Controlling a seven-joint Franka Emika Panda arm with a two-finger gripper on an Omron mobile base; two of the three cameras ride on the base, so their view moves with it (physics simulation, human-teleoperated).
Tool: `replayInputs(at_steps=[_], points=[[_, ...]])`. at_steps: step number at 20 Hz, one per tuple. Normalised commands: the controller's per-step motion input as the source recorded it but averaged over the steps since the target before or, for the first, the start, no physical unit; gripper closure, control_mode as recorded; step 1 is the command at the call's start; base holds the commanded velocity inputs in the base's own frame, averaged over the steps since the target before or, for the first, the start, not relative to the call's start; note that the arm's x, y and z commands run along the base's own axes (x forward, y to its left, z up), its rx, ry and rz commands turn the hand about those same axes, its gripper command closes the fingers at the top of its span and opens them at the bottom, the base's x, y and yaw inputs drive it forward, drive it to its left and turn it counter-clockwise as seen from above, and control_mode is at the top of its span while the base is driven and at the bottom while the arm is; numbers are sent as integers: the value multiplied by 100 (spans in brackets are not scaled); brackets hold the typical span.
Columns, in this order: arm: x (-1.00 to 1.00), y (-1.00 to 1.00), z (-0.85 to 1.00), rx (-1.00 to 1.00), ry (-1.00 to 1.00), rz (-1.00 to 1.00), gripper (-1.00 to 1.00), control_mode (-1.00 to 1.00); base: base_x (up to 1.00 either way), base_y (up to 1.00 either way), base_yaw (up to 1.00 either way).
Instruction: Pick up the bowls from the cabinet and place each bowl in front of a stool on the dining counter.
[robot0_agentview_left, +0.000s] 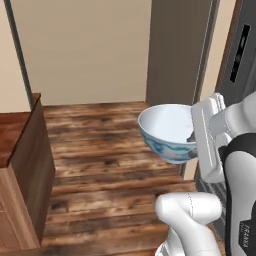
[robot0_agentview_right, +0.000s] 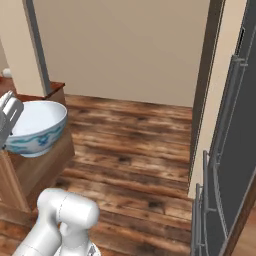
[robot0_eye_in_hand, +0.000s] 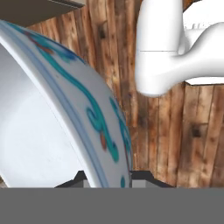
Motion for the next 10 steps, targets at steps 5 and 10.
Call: replayInputs(at_steps=[5,10], points=[[0,0,0,0,0,0,100,100,100,8,-27],[0,0,0,0,0,0,100,100,100,-3,-11]])
